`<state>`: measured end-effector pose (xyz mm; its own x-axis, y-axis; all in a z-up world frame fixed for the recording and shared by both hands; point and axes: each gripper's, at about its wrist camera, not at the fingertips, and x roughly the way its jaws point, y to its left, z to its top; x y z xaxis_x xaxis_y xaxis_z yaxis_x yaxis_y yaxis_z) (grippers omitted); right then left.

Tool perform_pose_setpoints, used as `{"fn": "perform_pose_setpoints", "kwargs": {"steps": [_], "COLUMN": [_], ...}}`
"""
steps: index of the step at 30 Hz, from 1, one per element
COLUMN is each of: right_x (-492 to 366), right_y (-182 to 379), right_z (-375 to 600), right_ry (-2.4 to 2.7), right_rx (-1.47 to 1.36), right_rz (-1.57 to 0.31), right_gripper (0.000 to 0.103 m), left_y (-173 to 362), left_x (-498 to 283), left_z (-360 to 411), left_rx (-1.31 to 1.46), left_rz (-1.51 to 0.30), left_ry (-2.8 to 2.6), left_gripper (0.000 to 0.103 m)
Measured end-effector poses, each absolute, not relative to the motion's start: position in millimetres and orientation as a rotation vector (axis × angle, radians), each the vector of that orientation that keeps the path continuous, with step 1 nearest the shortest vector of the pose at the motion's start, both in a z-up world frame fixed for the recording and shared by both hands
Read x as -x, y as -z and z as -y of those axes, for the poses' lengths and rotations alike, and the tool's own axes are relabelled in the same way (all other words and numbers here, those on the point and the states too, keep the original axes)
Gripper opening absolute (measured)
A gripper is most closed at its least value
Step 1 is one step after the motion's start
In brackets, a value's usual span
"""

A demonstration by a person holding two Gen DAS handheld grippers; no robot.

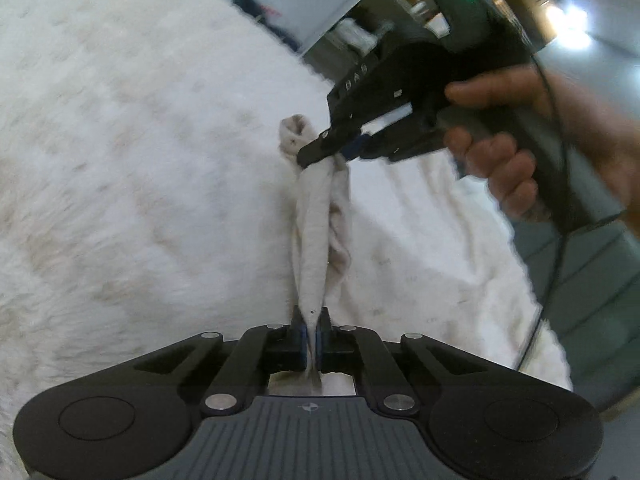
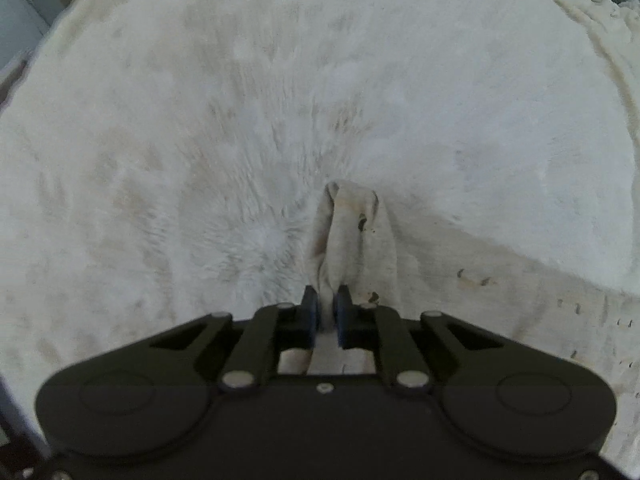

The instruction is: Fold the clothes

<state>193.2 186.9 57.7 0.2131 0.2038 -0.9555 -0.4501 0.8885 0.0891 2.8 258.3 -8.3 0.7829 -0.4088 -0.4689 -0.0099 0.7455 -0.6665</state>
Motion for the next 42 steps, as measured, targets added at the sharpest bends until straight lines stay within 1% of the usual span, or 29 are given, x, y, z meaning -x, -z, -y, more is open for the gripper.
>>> {"fn": "perform_pose_setpoints", "kwargs": {"steps": [5,11,14,16,17,20,21,23,25,26,27,28,29,30,31,32,33,34,35,38,40,41,42], "right_x": [-203,-217,-232,-241,-247,-260,-265,-280,-286,-290,-292,-294,-295,-292,-287,-283,-279,-274,-270,-253,-241,-233,-220], "right_y": [-121,-155,-166,-163,-161,-148,-139,-110,-80,-53,-29,-6,18,37,50,54,52,50,45,13,-1,-7,-13], "right_z": [-116,-26,51,93,125,188,208,266,296,317,329,341,351,356,362,369,374,380,385,397,403,401,394], "right_ry": [-0.551,-0.621,-0.669,-0.694,-0.711,-0.713,-0.706,-0.671,-0.652,-0.624,-0.574,-0.524,-0.466,-0.401,-0.364,-0.358,-0.364,-0.371,-0.364,-0.275,-0.277,-0.302,-0.347], "right_rx": [0.1,-0.028,-0.158,-0.237,-0.304,-0.41,-0.435,-0.497,-0.535,-0.55,-0.543,-0.536,-0.519,-0.493,-0.497,-0.525,-0.545,-0.564,-0.565,-0.463,-0.462,-0.459,-0.438], "right_rz": [-1.235,-1.209,-1.194,-1.188,-1.186,-1.181,-1.181,-1.193,-1.216,-1.23,-1.236,-1.241,-1.243,-1.235,-1.211,-1.176,-1.139,-1.103,-1.067,-0.972,-0.95,-0.941,-0.941], "right_gripper": [0.007,0.007,0.007,0.007,0.007,0.007,0.007,0.007,0.007,0.008,0.012,0.016,0.022,0.026,0.027,0.027,0.033,0.04,0.051,0.054,0.055,0.065,0.071], "left_y": [-34,-83,-101,-111,-112,-105,-104,-87,-50,-24,-12,17,37,54,61,60,52,44,37,5,-18,-29,-41], "left_x": [-2,-25,-51,-68,-71,-107,-111,-129,-149,-158,-159,-162,-162,-162,-153,-145,-133,-127,-122,-96,-91,-86,-90], "left_z": [-223,-146,-84,-42,-33,40,52,96,144,168,177,194,206,217,226,230,233,232,230,215,180,168,145], "left_rx": [0.677,0.587,0.517,0.476,0.467,0.438,0.432,0.398,0.362,0.351,0.352,0.363,0.36,0.351,0.313,0.289,0.262,0.251,0.244,0.189,0.166,0.164,0.163], "left_rz": [-0.588,-0.579,-0.602,-0.619,-0.622,-0.669,-0.677,-0.714,-0.753,-0.77,-0.778,-0.813,-0.86,-0.909,-0.904,-0.876,-0.825,-0.786,-0.752,-0.668,-0.6,-0.579,-0.552], "left_ry": [0.345,0.463,0.529,0.572,0.58,0.634,0.64,0.655,0.644,0.625,0.615,0.587,0.572,0.563,0.541,0.536,0.571,0.621,0.674,0.8,0.821,0.817,0.779], "left_gripper": [0.003,0.003,0.003,0.003,0.003,0.003,0.003,0.004,0.005,0.006,0.008,0.017,0.023,0.025,0.029,0.048,0.06,0.077,0.08,0.08,0.081,0.085,0.087]}}
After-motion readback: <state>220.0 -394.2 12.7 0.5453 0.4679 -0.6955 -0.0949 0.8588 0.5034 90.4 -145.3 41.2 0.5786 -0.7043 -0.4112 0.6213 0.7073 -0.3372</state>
